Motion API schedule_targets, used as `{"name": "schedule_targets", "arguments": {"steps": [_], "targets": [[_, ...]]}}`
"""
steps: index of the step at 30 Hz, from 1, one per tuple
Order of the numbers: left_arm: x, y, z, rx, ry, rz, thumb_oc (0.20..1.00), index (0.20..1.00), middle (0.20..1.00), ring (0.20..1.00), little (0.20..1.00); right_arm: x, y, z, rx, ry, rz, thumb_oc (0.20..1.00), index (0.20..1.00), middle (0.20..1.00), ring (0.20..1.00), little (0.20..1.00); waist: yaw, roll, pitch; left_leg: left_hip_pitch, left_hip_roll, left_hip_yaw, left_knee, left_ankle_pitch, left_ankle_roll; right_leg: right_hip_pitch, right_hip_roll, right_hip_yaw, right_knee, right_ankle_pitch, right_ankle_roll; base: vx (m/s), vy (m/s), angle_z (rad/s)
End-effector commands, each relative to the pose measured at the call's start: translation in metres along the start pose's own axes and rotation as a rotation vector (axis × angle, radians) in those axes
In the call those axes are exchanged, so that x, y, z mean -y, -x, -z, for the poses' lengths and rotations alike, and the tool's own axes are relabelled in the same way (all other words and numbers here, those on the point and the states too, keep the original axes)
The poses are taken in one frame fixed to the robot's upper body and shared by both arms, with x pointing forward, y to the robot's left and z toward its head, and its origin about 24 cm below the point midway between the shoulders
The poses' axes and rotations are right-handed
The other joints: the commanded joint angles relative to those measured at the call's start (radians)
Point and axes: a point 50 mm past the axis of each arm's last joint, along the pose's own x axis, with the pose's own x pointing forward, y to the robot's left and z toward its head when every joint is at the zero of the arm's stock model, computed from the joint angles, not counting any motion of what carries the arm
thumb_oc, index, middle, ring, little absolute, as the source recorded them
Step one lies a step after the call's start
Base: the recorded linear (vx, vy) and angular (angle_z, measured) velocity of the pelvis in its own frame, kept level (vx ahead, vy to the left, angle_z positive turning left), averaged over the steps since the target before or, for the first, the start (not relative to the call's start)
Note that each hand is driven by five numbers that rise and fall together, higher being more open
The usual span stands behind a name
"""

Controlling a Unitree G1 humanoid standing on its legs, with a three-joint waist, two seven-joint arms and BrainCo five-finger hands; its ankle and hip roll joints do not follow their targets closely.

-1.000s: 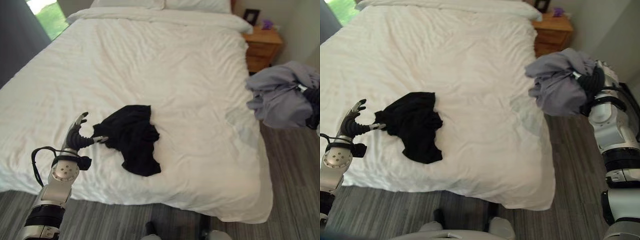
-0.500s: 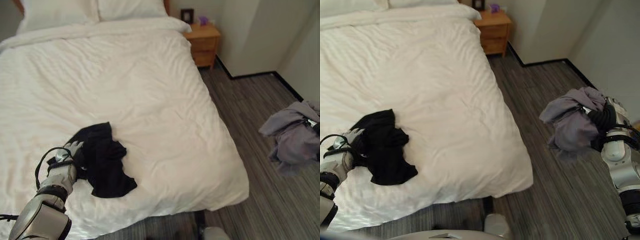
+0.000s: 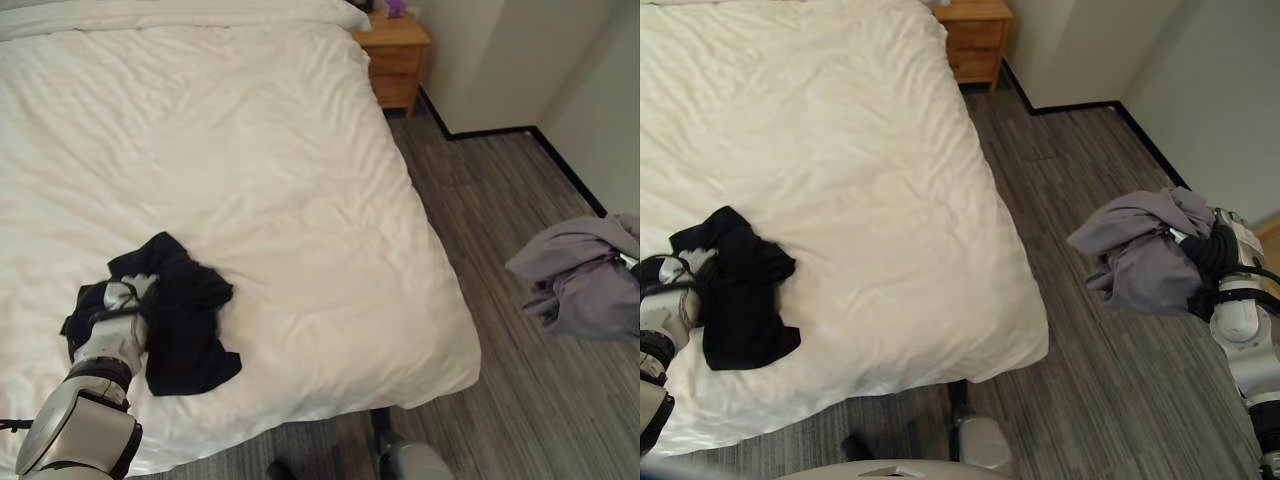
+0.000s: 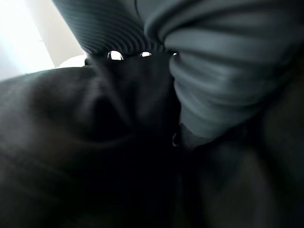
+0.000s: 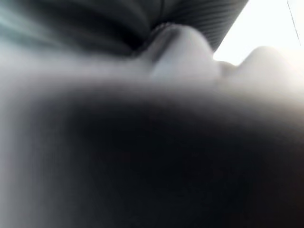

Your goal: Pick up bed clothes into laundry basket.

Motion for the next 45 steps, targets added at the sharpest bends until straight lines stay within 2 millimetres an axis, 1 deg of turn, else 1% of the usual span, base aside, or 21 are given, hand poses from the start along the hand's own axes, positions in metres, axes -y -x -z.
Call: {"name": "schedule_targets", "arguments": {"steps": [1, 6, 10, 11, 12, 13, 15, 16, 17, 21, 26, 28, 29, 30, 31, 33, 34, 36, 39, 41, 45], "targets": [[-0.052, 0.000, 0.000, 0.044, 0.264, -0.295, 0.200, 0.200, 0.200, 0.200, 0.200, 0.026, -0.004, -0.008, 0.019, -0.063, 0.156, 0.200, 0.200, 0.200, 0.200, 0.200, 0.017, -0.007, -0.021, 0.012, 0.013, -0.058, 0.012, -0.038, -0.017, 0.073, -0.123, -0.051, 0.013, -0.039, 0.157, -0.01, 0.096, 0.19], [-0.087, 0.035, -0.043, 0.295, 0.729, -0.582, 0.200, 0.200, 0.200, 0.200, 0.200, 0.004, 0.037, 0.014, -0.096, -0.100, 0.142, 0.200, 0.200, 0.200, 0.200, 0.200, -0.028, -0.008, -0.027, 0.009, -0.010, -0.044, 0.012, -0.028, -0.002, 0.063, -0.143, -0.029, 0.013, 0.022, 0.162, -0.08, 0.037, 0.01], [-0.080, 0.059, -0.073, 0.424, 1.001, -0.609, 0.200, 0.200, 0.200, 0.200, 0.200, -0.017, 0.058, 0.017, -0.150, -0.189, 0.122, 0.200, 0.200, 0.200, 0.200, 0.200, -0.081, 0.010, -0.002, 0.015, 0.003, -0.029, 0.012, -0.028, 0.016, 0.056, -0.141, 0.054, 0.034, 0.030, 0.159, -0.15, -0.009, -0.04], [-0.065, 0.068, -0.078, 0.425, 1.109, -0.561, 0.200, 0.200, 0.200, 0.200, 0.200, -0.029, 0.058, 0.006, -0.127, -0.267, 0.113, 0.200, 0.200, 0.200, 0.200, 0.200, -0.054, 0.027, 0.016, 0.029, 0.021, 0.003, 0.012, -0.031, 0.017, 0.074, -0.164, -0.047, 0.085, -0.034, 0.135, -0.33, -0.030, -0.32], [-0.064, 0.070, -0.077, 0.424, 1.111, -0.558, 0.200, 0.200, 0.200, 0.200, 0.200, -0.028, 0.059, 0.005, -0.127, -0.264, 0.111, 0.200, 0.200, 0.200, 0.200, 0.200, -0.053, 0.029, 0.019, 0.036, 0.024, 0.005, 0.012, -0.031, 0.014, 0.076, -0.161, -0.046, 0.094, -0.042, 0.132, -0.26, 0.004, -1.03], [-0.050, 0.077, -0.076, 0.400, 1.135, -0.502, 0.200, 0.200, 0.200, 0.200, 0.200, -0.033, 0.060, 0.001, -0.115, -0.286, 0.101, 0.200, 0.200, 0.200, 0.200, 0.200, -0.037, 0.035, 0.025, 0.048, 0.038, 0.048, 0.012, -0.014, 0.010, 0.096, -0.182, -0.131, 0.130, -0.069, 0.115, -0.21, -0.045, -1.45], [-0.019, 0.092, -0.077, 0.353, 1.204, -0.369, 0.200, 0.200, 0.200, 0.200, 0.200, -0.042, 0.060, -0.014, -0.068, -0.329, 0.074, 0.200, 0.200, 0.200, 0.200, 0.200, -0.007, 0.036, 0.015, 0.063, 0.056, 0.141, 0.016, 0.014, 0.009, 0.145, -0.234, -0.283, 0.173, -0.072, 0.104, -0.31, -0.117, -1.73], [0.002, 0.106, -0.081, 0.325, 1.301, -0.277, 0.200, 0.200, 0.200, 0.200, 0.200, -0.049, 0.056, -0.032, 0.000, -0.375, 0.053, 0.200, 0.200, 0.200, 0.200, 0.200, 0.029, 0.035, -0.005, 0.067, 0.079, 0.218, 0.022, 0.039, 0.006, 0.195, -0.287, -0.424, 0.187, -0.045, 0.109, -0.21, -0.134, -1.92], [0.003, 0.108, -0.079, 0.321, 1.306, -0.267, 0.200, 0.200, 0.200, 0.200, 0.200, -0.049, 0.058, -0.031, -0.003, -0.369, 0.045, 0.200, 0.200, 0.200, 0.200, 0.200, 0.034, 0.035, -0.009, 0.077, 0.078, 0.226, 0.021, 0.040, 0.004, 0.201, -0.285, -0.419, 0.179, -0.040, 0.111, -0.19, -0.208, -1.72], [0.044, 0.129, -0.094, 0.294, 1.374, -0.004, 0.200, 0.200, 0.200, 0.200, 0.200, -0.068, 0.054, -0.060, 0.091, -0.445, -0.024, 0.200, 0.200, 0.200, 0.200, 0.200, 0.094, 0.037, -0.035, 0.134, 0.112, 0.358, 0.030, 0.075, -0.018, 0.258, -0.311, -0.594, 0.150, -0.006, 0.119, -0.06, -0.240, -2.47], [0.065, 0.135, -0.116, 0.343, 1.354, 0.184, 0.200, 0.200, 0.200, 0.200, 0.200, -0.070, 0.057, -0.071, 0.148, -0.489, -0.068, 0.200, 0.200, 0.200, 0.200, 0.200, 0.076, 0.070, -0.027, 0.145, 0.225, 0.395, 0.184, 0.134, -0.091, 0.262, -0.183, -0.495, 0.032, -0.127, 0.063, 0.06, -0.391, -1.00], [0.068, 0.133, -0.119, 0.325, 1.369, 0.173, 0.200, 0.200, 0.200, 0.200, 0.200, -0.071, 0.051, -0.086, 0.229, -0.479, -0.097, 0.200, 0.200, 0.200, 0.200, 0.200, 0.112, 0.085, 0.014, 0.102, 0.277, 0.235, 0.345, 0.215, -0.124, 0.267, -0.116, -0.431, 0.022, -0.174, 0.026, 0.11, -0.354, -1.15], [0.069, 0.133, -0.121, 0.318, 1.383, 0.167, 0.200, 0.200, 0.200, 0.200, 0.200, -0.073, 0.050, -0.090, 0.247, -0.462, -0.114, 0.200, 0.200, 0.200, 0.200, 0.200, 0.132, 0.078, 0.030, 0.064, 0.256, 0.111, 0.393, 0.193, -0.113, 0.270, -0.103, -0.391, 0.020, -0.189, 0.012, 0.06, -0.246, -1.43], [0.068, 0.132, -0.121, 0.319, 1.383, 0.165, 0.200, 0.200, 0.200, 0.200, 0.200, -0.072, 0.049, -0.090, 0.247, -0.462, -0.113, 0.200, 0.200, 0.200, 0.200, 0.200, 0.129, 0.079, 0.030, 0.056, 0.260, 0.105, 0.403, 0.189, -0.113, 0.270, -0.101, -0.395, 0.020, -0.190, 0.010, 0.08, -0.233, -1.70], [0.074, 0.135, -0.120, 0.268, 1.431, 0.145, 0.200, 0.200, 0.200, 0.200, 0.200, -0.078, 0.050, -0.097, 0.280, -0.445, -0.154, 0.200, 0.200, 0.200, 0.200, 0.200, 0.165, 0.068, 0.048, 0.010, 0.167, -0.130, 0.453, 0.080, -0.058, 0.255, -0.083, -0.301, 0.020, -0.201, 0.005, 0.07, -0.198, -1.23], [0.078, 0.139, -0.118, 0.234, 1.463, 0.139, 0.200, 0.200, 0.200, 0.200, 0.200, -0.085, 0.051, -0.104, 0.308, -0.443, -0.191, 0.200, 0.200, 0.200, 0.200, 0.200, 0.201, 0.062, 0.057, -0.028, 0.077, -0.268, 0.477, 0.047, -0.007, 0.234, -0.068, -0.214, 0.026, -0.187, -0.007, 0.10, -0.146, -1.26], [0.078, 0.139, -0.118, 0.233, 1.463, 0.140, 0.200, 0.200, 0.200, 0.200, 0.200, -0.085, 0.051, -0.104, 0.308, -0.443, -0.191, 0.200, 0.200, 0.200, 0.200, 0.200, 0.202, 0.063, 0.056, -0.029, 0.078, -0.267, 0.480, 0.045, -0.006, 0.234, -0.068, -0.213, 0.027, -0.188, -0.007, 0.19, -0.056, -2.26], [0.085, 0.145, -0.121, 0.201, 1.509, 0.165, 0.200, 0.200, 0.200, 0.200, 0.200, -0.093, 0.050, -0.115, 0.353, -0.428, -0.236, 0.200, 0.200, 0.200, 0.200, 0.200, 0.236, 0.070, 0.064, -0.064, -0.013, -0.372, 0.426, -0.013, 0.016, 0.244, -0.043, -0.112, 0.027, -0.196, -0.004, 0.27, -0.029, -1.89], [0.089, 0.146, -0.124, 0.187, 1.540, 0.189, 0.200, 0.200, 0.200, 0.200, 0.200, -0.095, 0.050, -0.120, 0.373, -0.421, -0.253, 0.200, 0.200, 0.200, 0.200, 0.200, 0.247, 0.070, 0.069, -0.093, -0.061, -0.379, 0.376, -0.050, 0.029, 0.252, -0.038, -0.054, 0.024, -0.197, 0.005, 0.19, 0.015, -1.09], [0.091, 0.146, -0.132, 0.212, 1.546, 0.235, 0.200, 0.200, 0.200, 0.200, 0.200, -0.098, 0.051, -0.122, 0.378, -0.415, -0.266, 0.200, 0.200, 0.200, 0.200, 0.200, 0.273, 0.069, 0.086, -0.223, -0.141, -0.361, 0.327, -0.026, 0.044, 0.290, -0.008, -0.002, 0.016, -0.218, -0.006, 0.30, -0.040, -1.22], [0.091, 0.147, -0.141, 0.238, 1.554, 0.274, 0.200, 0.200, 0.200, 0.200, 0.200, -0.098, 0.049, -0.130, 0.406, -0.411, -0.257, 0.200, 0.200, 0.200, 0.200, 0.200, 0.312, 0.099, 0.081, -0.277, -0.113, -0.207, 0.188, 0.079, 0.035, 0.374, 0.042, 0.008, 0.013, -0.282, -0.011, 0.41, 0.027, -0.61]]}}
